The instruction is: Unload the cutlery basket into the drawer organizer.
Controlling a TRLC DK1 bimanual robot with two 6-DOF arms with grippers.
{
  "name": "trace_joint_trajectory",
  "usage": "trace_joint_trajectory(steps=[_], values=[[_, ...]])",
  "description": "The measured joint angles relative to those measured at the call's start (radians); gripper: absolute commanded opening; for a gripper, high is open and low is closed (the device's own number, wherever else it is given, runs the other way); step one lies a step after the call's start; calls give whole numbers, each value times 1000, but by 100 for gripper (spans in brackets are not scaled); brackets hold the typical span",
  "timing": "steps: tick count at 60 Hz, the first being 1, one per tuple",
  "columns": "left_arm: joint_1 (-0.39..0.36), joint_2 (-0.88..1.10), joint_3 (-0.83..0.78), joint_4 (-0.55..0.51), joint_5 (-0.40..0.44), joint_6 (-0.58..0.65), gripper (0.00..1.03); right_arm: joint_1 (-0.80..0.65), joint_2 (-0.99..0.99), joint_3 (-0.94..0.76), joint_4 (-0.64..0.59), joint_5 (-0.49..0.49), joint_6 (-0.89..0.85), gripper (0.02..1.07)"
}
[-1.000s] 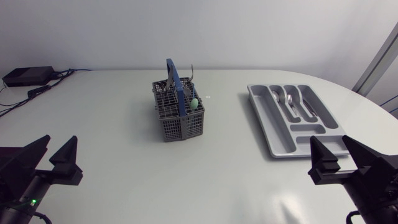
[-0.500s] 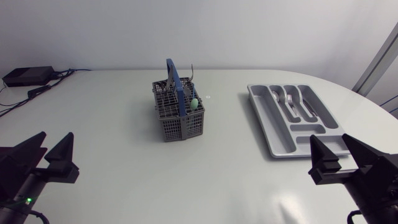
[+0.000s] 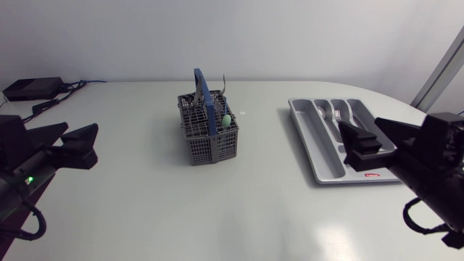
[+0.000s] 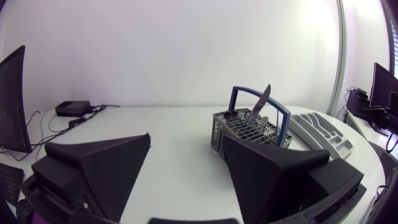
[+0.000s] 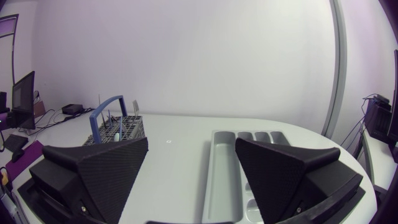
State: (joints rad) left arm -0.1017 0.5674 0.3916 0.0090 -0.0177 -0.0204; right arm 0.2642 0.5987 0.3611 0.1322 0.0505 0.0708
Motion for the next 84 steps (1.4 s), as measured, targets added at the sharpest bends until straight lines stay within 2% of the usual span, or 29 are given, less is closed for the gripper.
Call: trace_joint_trajectory(steps=[17, 25, 35, 43, 49, 61, 65, 75, 84], values=[[-43, 301, 228, -200, -7, -25, 94, 255, 278, 178, -25, 122, 42, 103], [-45, 436, 351, -324, -2, -18, 95, 336, 415, 320, -160, 161, 50, 103], [-45, 600, 488, -467, 47, 76, 97, 394, 608, 536, -340, 158, 50, 103], [-45, 693, 507, -480, 71, 122, 97, 402, 737, 633, -361, 50, 48, 100], [-40, 706, 504, -444, 82, 152, 97, 411, 825, 694, -372, 27, 49, 97], [42, 705, 504, -395, 248, 209, 96, 468, 986, 823, -377, 24, 50, 93], [56, 705, 504, -388, 276, 224, 96, 486, 1025, 863, -377, 27, 53, 92], [58, 692, 503, -352, 306, 242, 96, 515, 1099, 946, -376, 55, 61, 73], [47, 679, 498, -331, 306, 243, 96, 510, 1172, 998, -358, 67, 61, 48]])
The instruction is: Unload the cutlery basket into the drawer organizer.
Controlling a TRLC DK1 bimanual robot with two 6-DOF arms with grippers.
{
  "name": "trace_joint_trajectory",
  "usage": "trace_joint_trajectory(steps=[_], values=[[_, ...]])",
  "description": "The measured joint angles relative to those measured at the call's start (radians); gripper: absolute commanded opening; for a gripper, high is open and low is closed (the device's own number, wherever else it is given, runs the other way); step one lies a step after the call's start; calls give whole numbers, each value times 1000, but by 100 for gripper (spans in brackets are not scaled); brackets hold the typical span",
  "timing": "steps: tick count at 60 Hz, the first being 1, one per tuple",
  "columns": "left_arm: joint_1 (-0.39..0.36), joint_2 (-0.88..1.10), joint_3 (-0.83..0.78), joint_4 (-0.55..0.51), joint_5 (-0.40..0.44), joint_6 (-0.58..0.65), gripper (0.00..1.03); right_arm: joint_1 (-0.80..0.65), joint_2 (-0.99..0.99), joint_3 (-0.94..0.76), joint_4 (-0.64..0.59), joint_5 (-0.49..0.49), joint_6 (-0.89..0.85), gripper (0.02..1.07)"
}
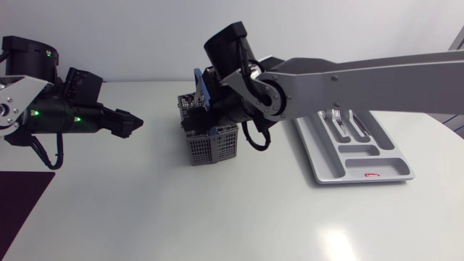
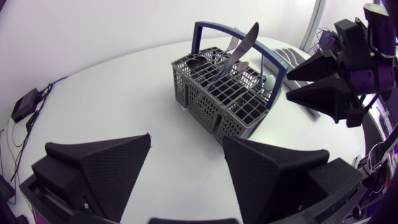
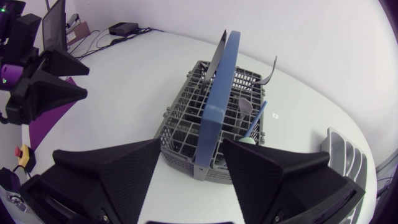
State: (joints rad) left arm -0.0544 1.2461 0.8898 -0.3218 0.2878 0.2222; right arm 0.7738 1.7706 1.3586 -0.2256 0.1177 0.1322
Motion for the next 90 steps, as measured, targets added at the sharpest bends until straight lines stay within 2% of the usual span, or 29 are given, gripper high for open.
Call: trace_joint_trajectory(steps=[11, 16, 39, 52, 59, 63, 65, 67, 69, 70, 84, 87, 89, 90], values=[[-26, -13, -14, 17, 3, 0, 96, -17, 79, 24, 40, 10, -1, 30], [-29, -15, -14, 22, 3, 0, 96, -22, 99, 24, 73, 14, -5, 27], [-28, -29, -26, 36, 3, 15, 96, -32, 87, -11, 122, 6, -32, 24], [-28, -33, -29, 40, 3, 26, 96, -39, -105, -225, 124, -53, -97, 24], [-29, -35, -43, 60, 9, 38, 96, -71, -248, -362, 96, -117, -154, 24], [-29, -35, -49, 67, 19, 42, 96, -100, -320, -425, 81, -148, -183, 31], [-29, -35, -50, 71, 28, 42, 96, -113, -351, -449, 71, -151, -194, 47], [-29, -31, -50, 79, 36, 43, 96, -122, -375, -465, 65, -153, -207, 71], [-31, -20, -49, 88, 43, 44, 96, -129, -401, -478, 65, -159, -217, 87], [-32, -11, -47, 90, 46, 44, 96, -130, -413, -482, 64, -160, -222, 92], [-43, 224, 68, 93, 61, 44, 96, -88, -686, -513, 19, -174, -239, 93], [-50, 275, 103, 97, 61, 44, 93, -88, -740, -528, 12, -174, -240, 92], [-55, 303, 122, 106, 64, 44, 91, -90, -778, -546, 8, -174, -241, 88], [-60, 319, 133, 113, 64, 44, 91, -93, -793, -555, 5, -174, -241, 82]])
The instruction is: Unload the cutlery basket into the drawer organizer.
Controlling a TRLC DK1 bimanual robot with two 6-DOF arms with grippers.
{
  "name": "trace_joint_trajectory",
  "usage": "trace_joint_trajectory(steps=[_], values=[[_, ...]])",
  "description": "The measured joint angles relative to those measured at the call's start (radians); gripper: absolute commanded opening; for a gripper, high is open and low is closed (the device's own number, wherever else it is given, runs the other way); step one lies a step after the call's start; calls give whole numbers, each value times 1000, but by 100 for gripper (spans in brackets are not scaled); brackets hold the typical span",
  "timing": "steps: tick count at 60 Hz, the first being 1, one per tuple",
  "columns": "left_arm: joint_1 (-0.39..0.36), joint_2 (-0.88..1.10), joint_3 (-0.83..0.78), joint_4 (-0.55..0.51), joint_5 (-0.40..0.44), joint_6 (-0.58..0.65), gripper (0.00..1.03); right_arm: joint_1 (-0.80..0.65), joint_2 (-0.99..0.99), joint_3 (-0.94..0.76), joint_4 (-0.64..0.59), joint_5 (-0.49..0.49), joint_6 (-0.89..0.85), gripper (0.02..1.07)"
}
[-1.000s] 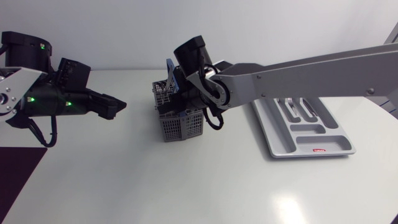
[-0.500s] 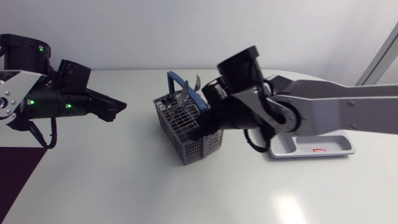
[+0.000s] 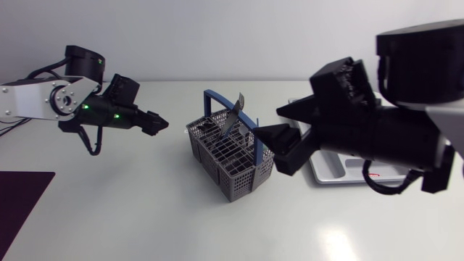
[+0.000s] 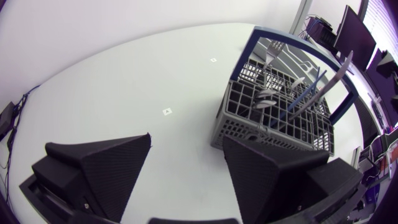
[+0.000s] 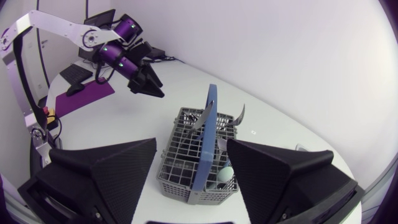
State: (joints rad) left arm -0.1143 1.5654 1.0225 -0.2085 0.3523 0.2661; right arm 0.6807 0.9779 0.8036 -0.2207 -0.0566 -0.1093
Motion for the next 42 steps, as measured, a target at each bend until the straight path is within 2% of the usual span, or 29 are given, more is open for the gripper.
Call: trace_joint_trajectory(steps=[5, 9, 13, 17, 32, 42], values=[[-15, 68, 50, 13, 4, 0, 83, -26, -61, -59, -13, -1, -1, 50], [-26, 126, 95, 27, 16, -2, 68, -68, -84, -112, -14, -32, -5, 28], [-32, 189, 145, 43, 37, -4, 48, -118, -90, -161, -15, -77, -8, 24], [-34, 251, 193, 54, 60, -8, 41, -154, -89, -203, -13, -105, -12, 21], [-60, 457, 393, 45, 108, -30, 38, -166, 39, -266, 115, -149, -34, 19], [-85, 493, 428, 6, 155, -26, 38, -166, 198, -265, 223, -153, -34, 19]])
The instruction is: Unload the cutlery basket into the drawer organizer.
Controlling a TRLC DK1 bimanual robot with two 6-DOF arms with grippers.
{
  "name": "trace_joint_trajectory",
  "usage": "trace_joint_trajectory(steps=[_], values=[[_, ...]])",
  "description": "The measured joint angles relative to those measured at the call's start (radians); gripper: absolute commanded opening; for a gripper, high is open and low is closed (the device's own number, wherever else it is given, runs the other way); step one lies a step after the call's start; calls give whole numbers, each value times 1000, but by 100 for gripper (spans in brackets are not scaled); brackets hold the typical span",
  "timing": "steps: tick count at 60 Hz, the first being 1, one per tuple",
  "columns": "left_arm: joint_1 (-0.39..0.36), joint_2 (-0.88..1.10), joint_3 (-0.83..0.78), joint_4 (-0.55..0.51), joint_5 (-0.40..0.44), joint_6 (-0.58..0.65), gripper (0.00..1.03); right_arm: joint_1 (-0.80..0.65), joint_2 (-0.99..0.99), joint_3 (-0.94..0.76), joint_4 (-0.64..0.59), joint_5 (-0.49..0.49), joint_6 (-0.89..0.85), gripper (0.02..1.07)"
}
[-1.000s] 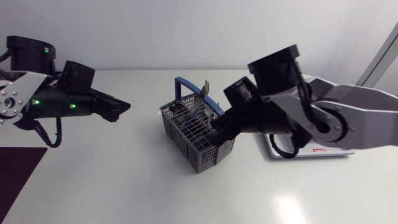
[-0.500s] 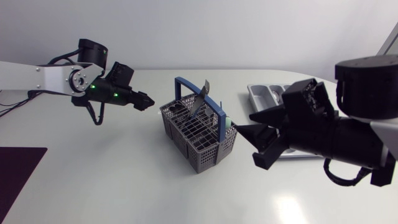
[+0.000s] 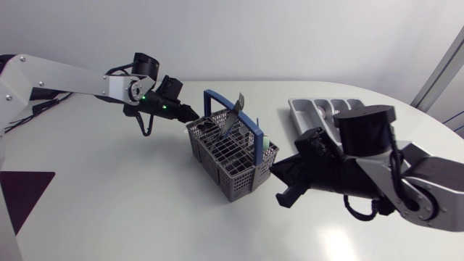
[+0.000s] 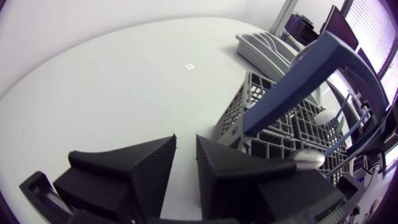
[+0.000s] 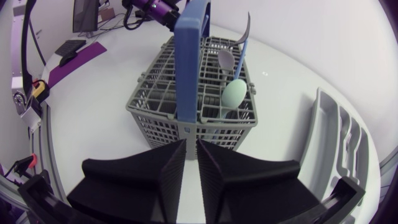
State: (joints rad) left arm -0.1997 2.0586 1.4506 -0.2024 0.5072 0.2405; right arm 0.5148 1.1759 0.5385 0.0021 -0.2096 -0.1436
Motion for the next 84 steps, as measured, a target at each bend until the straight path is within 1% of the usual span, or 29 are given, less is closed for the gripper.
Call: trace_joint_trajectory(steps=[4, 15, 25, 34, 46, 61, 67, 70, 72, 75, 78, 84], values=[[-12, 0, 0, -16, 6, 16, 38, 0, 65, 4, 27, 0, 0, 19], [-18, -9, -22, -16, 13, 50, 38, -3, 174, 32, 87, -4, 0, 19], [-7, -50, -110, -14, 15, 81, 38, -50, 233, 69, 109, -26, -8, 20], [3, -110, -189, -10, 9, 98, 38, -95, 303, 117, 133, -26, -15, 20], [1, -186, -283, -14, 5, 105, 38, -154, 394, 200, 137, -26, -26, 20], [-22, -291, -407, -29, 6, 127, 38, -200, 494, 323, 137, -26, -45, 20], [-25, -320, -436, -36, 10, 130, 39, -204, 514, 346, 148, -27, -46, 21], [-22, -328, -439, -37, 12, 131, 43, -209, 516, 346, 152, -29, -48, 23], [-17, -333, -441, -37, 13, 134, 48, -212, 515, 346, 152, -34, -48, 26], [-3, -349, -445, -35, 18, 135, 57, -222, 507, 342, 153, -42, -48, 42], [9, -375, -452, -32, 29, 138, 62, -234, 483, 328, 152, -54, -48, 55], [32, -460, -473, -30, 36, 148, 71, -266, 399, 293, 130, -76, -49, 72]])
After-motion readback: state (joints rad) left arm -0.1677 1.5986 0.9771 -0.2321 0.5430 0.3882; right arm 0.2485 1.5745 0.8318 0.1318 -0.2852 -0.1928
